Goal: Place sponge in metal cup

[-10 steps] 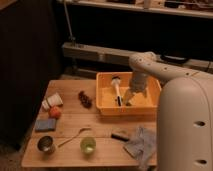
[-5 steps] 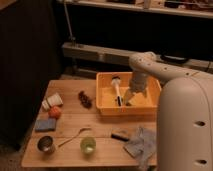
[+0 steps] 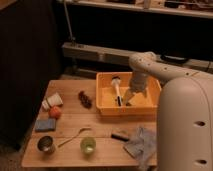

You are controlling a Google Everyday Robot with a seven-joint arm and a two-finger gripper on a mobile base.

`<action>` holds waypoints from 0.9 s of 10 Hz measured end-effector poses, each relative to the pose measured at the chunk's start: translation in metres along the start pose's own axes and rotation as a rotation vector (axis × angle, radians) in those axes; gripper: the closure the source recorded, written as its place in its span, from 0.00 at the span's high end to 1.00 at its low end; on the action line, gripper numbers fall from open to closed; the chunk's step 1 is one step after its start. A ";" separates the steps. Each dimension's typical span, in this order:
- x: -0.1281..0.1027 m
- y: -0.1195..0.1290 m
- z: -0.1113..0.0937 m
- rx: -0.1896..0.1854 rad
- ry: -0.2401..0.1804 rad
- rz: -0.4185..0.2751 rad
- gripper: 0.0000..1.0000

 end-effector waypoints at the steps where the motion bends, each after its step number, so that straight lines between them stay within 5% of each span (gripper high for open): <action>1: 0.000 0.000 0.000 0.000 0.000 0.001 0.80; 6: 0.000 0.000 0.000 0.004 0.000 0.001 0.80; 9: -0.003 0.019 -0.013 0.081 -0.038 -0.075 0.80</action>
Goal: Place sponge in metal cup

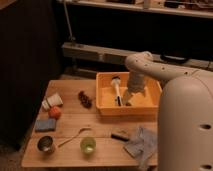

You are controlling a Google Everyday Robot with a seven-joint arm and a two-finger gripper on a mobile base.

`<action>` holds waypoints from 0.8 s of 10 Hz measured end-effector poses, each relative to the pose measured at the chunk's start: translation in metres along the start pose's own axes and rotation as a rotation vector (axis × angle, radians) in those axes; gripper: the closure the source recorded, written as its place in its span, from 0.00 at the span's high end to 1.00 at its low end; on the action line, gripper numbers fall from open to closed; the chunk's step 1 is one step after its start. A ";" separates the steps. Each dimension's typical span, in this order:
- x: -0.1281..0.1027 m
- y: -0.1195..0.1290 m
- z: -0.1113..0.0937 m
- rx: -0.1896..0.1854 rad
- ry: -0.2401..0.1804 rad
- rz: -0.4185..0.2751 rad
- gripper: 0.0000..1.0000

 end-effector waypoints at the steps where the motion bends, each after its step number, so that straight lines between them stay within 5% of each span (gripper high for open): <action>1: -0.007 0.020 -0.013 0.034 -0.024 -0.058 0.80; 5: -0.046 0.128 -0.066 0.125 -0.173 -0.340 0.80; 7: -0.055 0.185 -0.091 0.125 -0.261 -0.524 0.80; 8: -0.058 0.226 -0.104 0.091 -0.315 -0.663 0.80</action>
